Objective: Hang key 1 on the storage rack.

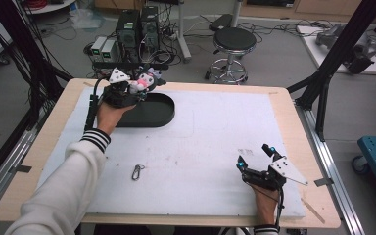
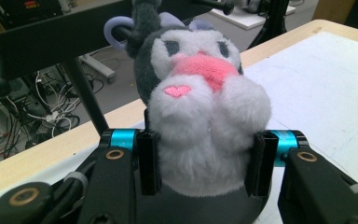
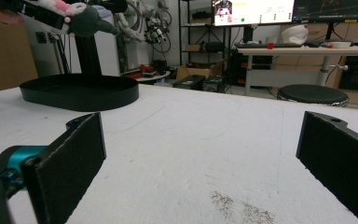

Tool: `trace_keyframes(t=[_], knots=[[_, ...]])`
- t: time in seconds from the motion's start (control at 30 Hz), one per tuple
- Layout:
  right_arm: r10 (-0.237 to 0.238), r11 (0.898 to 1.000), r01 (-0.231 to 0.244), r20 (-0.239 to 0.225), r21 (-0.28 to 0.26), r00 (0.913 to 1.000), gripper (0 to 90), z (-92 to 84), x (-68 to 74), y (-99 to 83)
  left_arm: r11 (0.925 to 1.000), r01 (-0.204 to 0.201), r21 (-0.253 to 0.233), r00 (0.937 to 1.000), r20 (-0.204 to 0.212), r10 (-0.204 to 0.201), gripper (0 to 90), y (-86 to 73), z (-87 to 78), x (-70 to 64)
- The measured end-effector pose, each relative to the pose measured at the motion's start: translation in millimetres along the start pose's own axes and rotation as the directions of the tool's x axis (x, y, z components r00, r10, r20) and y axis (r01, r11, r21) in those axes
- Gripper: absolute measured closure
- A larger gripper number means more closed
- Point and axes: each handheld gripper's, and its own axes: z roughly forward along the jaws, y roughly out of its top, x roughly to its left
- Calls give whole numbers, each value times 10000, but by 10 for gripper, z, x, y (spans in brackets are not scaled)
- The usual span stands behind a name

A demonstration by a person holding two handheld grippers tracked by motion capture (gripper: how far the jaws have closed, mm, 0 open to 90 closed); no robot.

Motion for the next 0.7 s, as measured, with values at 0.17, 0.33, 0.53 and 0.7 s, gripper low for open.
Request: trace_keyframes(t=[0.17, 0.33, 0.53, 0.7], knots=[[-66, 10000, 66, -5, -19, 10000, 5, 3, 0, 0, 10000, 18, 20, 10000, -28, -18, 566, -18, 19, 19], [-87, 10000, 87, -2, -1, 10000, 5, 3, 1, 0, 9947, 583, 843, 9980, 177, -600, 505, -80, 95, 67], [-39, 10000, 39, -23, 8, 10000, 5, 2, 1, 0, 9893, 729, 1267, 9859, 1409, -906, 72, -203, 237, 114], [-62, 10000, 62, -23, 20, 10000, 5, 2, 3, -1, 9993, 361, 46, 9850, 1685, -364, 17, -183, 151, 91]])
